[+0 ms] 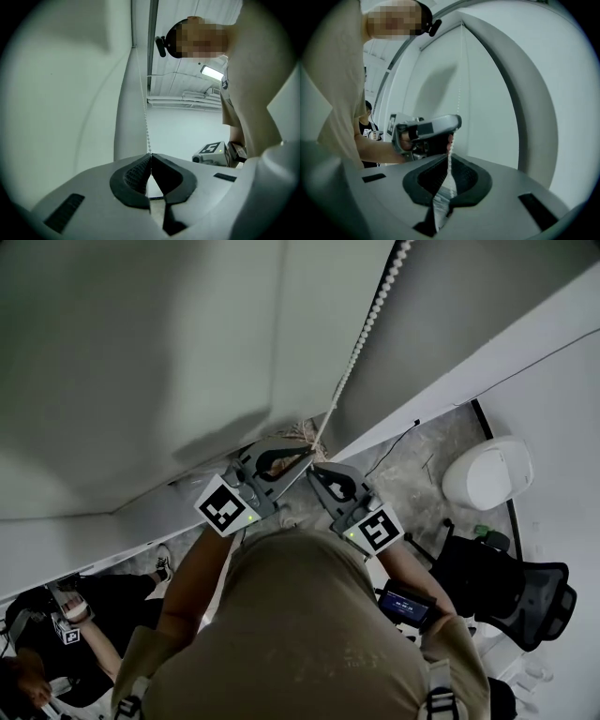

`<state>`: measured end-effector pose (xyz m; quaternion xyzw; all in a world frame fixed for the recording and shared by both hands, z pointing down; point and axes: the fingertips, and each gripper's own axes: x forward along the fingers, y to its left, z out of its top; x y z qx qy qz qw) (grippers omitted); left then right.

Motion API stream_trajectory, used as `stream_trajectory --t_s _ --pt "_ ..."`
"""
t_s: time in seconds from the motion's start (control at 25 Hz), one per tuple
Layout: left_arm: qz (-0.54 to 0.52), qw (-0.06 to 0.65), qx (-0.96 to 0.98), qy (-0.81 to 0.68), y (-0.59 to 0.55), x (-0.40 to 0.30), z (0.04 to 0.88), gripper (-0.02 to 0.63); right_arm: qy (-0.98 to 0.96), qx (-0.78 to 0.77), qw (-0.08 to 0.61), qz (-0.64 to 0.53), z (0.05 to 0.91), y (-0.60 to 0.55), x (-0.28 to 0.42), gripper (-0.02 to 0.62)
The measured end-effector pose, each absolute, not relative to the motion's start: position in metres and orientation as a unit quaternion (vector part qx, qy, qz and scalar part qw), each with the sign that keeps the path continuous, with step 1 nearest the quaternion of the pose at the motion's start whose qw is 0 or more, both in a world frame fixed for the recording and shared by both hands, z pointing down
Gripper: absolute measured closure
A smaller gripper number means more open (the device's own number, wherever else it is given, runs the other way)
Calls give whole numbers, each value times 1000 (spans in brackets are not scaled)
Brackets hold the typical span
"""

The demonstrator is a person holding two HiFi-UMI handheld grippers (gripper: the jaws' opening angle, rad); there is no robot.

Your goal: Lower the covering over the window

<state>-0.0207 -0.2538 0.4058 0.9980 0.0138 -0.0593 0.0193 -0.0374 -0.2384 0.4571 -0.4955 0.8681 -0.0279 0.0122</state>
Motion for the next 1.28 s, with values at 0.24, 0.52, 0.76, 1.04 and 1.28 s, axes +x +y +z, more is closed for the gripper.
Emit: stream_trajectory --t_s 0.24,0.52,0.76,1.04,1.28 --pt "7 4 999 37 -235 -30 474 584 847 -528 61 11 415 -234 -24 503" --pt "-25 73 996 42 -227 -36 467 582 846 -532 50 -7 421 -241 -25 578" --pt "-50 53 996 43 -242 -43 417 453 858 -510 8 -62 480 -229 -39 580" --pt "-58 49 997 0 -255 -33 422 591 865 -499 39 -18 456 -228 -41 577" --pt "-1 45 998 35 -226 -31 473 591 859 -508 65 13 419 -231 -32 517"
